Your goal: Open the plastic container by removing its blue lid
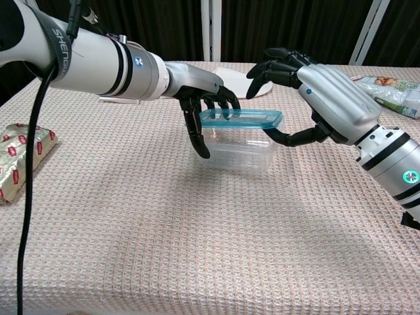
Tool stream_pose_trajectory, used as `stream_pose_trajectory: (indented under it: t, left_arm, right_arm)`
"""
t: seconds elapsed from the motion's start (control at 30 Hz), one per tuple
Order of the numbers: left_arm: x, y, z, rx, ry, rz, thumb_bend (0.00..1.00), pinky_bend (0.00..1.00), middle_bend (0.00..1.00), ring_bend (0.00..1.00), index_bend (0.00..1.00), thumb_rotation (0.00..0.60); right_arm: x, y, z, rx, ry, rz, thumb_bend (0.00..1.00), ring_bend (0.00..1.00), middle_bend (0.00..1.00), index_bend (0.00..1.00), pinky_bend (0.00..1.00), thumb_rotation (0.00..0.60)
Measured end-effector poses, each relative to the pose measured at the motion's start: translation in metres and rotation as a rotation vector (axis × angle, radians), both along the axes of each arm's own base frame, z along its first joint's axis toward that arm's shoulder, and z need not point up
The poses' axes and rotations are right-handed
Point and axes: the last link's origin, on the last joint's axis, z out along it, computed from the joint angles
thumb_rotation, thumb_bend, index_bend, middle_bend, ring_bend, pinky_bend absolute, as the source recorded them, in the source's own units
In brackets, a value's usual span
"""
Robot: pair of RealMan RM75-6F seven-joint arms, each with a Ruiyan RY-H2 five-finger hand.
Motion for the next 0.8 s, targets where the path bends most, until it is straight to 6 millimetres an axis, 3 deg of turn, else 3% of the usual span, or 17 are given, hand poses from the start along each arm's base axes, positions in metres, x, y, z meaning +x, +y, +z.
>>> stream_pose_trajectory:
  t: [0.27, 0.5, 0.8]
  left_arm:
    - [0.001, -0.003, 0.003, 0.002, -0.030, 0.000, 0.00, 0.10, 0.07, 0.01, 0.03, 0.600]
    - [-0.001, -0.003, 0.009, 0.036, -0.043, -0.012, 0.00, 0.07, 0.02, 0.00, 0.01, 0.600]
    - [-0.013, -0.003, 0.025, 0.082, -0.043, -0.010, 0.00, 0.06, 0.02, 0.00, 0.01, 0.600]
  right_arm:
    - [0.004, -0.002, -0.004, 0.004, -0.009, -0.002, 0.33, 0.00, 0.24, 0.59, 0.00, 0.600]
    - [0.004, -0.004, -0.006, -0.002, -0.026, -0.009, 0.34, 0.01, 0.25, 0.74, 0.00, 0.600]
    - [0.006, -0.005, -0.001, -0.051, -0.068, 0.012, 0.35, 0.03, 0.28, 0.80, 0.00, 0.600]
